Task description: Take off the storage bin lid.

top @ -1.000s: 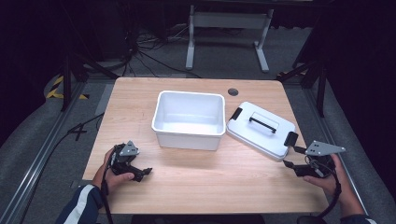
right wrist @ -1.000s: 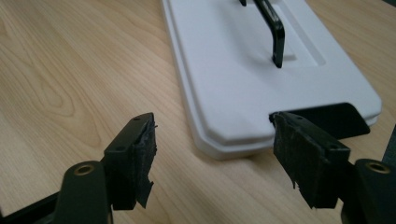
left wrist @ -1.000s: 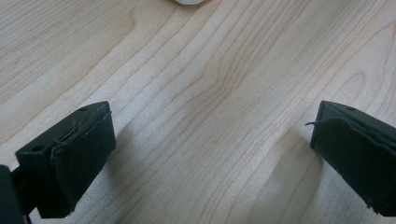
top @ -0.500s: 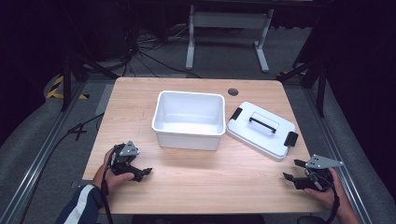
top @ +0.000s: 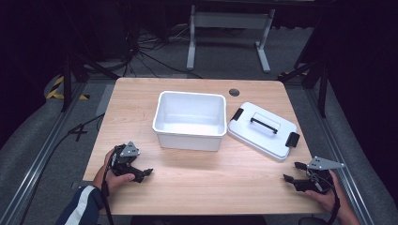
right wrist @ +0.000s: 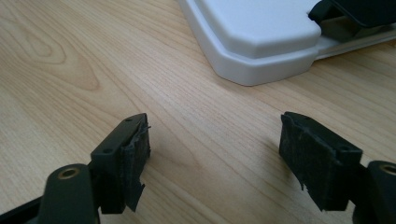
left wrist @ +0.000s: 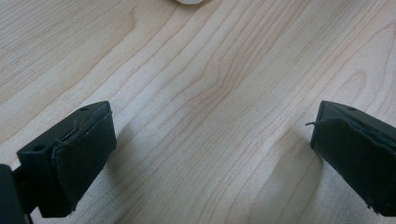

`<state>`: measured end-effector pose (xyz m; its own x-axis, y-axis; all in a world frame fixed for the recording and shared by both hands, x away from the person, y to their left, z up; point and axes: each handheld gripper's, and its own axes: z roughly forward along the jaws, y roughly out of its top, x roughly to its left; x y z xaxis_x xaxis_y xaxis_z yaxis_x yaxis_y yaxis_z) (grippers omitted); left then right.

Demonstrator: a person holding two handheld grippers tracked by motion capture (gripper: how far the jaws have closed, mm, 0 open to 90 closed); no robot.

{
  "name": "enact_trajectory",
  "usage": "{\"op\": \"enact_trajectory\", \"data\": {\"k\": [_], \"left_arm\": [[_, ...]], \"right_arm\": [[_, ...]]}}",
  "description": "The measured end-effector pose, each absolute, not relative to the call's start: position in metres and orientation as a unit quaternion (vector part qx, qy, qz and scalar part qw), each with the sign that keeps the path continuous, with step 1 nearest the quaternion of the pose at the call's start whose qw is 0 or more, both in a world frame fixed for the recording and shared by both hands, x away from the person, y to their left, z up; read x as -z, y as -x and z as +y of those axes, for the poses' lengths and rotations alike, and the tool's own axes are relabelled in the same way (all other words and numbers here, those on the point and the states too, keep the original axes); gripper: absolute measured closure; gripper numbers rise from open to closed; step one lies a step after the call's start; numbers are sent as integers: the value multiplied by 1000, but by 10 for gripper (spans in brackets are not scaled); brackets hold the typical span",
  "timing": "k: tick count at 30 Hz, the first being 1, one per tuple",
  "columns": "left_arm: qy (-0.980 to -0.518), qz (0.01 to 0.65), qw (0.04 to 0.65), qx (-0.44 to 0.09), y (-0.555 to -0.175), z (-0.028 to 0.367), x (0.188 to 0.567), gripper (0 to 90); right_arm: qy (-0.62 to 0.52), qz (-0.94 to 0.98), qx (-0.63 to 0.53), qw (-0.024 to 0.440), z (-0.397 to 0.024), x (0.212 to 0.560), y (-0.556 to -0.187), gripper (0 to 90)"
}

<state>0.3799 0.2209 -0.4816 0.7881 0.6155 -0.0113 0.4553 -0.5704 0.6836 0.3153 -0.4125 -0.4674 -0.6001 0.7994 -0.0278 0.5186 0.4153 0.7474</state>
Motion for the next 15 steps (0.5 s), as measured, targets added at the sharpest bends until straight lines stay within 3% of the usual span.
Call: {"op": "enact_trajectory", "data": {"k": [15], "left_arm": [[-880, 302, 349, -111, -379, 222, 482, 6]], "right_arm": [[-418, 810, -358, 201, -406, 468, -319, 239]]}}
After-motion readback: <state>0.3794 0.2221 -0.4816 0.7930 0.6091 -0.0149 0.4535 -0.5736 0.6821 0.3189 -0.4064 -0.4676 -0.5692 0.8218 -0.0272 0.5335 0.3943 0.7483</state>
